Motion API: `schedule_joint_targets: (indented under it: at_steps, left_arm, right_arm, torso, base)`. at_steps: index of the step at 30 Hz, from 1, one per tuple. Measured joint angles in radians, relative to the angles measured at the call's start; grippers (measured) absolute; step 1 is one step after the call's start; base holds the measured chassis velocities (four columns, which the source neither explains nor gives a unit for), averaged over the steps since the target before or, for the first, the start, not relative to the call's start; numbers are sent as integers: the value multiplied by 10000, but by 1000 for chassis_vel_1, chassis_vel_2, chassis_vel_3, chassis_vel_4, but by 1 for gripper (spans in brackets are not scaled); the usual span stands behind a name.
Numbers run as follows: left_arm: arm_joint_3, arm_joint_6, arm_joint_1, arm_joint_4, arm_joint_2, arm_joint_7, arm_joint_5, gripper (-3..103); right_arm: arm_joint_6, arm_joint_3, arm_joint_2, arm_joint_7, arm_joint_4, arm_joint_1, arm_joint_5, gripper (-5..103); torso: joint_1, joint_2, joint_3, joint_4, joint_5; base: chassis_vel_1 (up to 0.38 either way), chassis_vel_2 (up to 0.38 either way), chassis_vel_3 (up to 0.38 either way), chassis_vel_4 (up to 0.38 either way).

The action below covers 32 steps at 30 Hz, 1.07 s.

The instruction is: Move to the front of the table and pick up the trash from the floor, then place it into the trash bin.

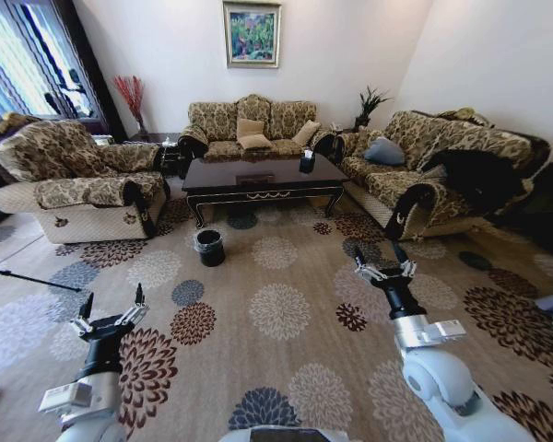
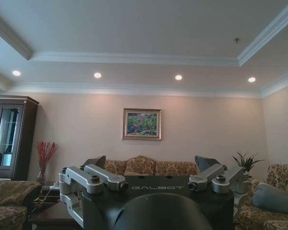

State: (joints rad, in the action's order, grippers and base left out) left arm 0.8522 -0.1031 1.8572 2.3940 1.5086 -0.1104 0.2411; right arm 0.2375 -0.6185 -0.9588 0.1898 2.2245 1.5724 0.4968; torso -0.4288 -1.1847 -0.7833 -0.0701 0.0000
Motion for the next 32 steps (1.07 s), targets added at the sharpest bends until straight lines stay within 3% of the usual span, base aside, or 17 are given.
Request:
schedule_joint_targets:
  at_steps: [32]
  left_arm:
    - [0, 0, 0, 0, 0, 0, 0, 100]
  right_arm:
    - [0, 0, 0, 0, 0, 0, 0, 100]
  torso:
    - [9, 17, 9, 0, 0]
  base:
    - [0, 0, 0, 0]
